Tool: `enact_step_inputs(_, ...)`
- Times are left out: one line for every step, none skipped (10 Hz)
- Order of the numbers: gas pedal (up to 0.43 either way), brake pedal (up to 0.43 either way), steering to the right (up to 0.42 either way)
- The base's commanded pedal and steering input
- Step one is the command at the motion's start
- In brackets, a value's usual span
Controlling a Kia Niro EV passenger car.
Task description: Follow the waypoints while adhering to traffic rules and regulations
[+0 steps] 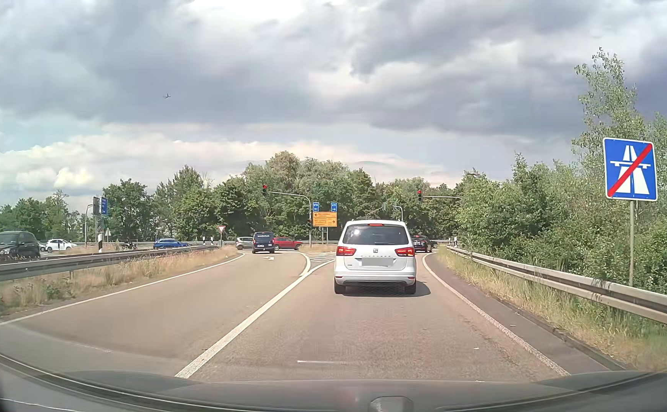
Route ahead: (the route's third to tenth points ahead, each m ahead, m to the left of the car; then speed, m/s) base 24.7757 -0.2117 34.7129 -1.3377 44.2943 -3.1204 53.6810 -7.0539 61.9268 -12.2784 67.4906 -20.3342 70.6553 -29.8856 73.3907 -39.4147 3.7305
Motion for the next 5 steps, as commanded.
enact_step_inputs(0.000, 0.037, 0.001)
enact_step_inputs(0.000, 0.037, 0.001)
enact_step_inputs(0.000, 0.037, 0.002)
enact_step_inputs(0.000, 0.037, 0.003)
enact_step_inputs(0.000, 0.037, 0.005)
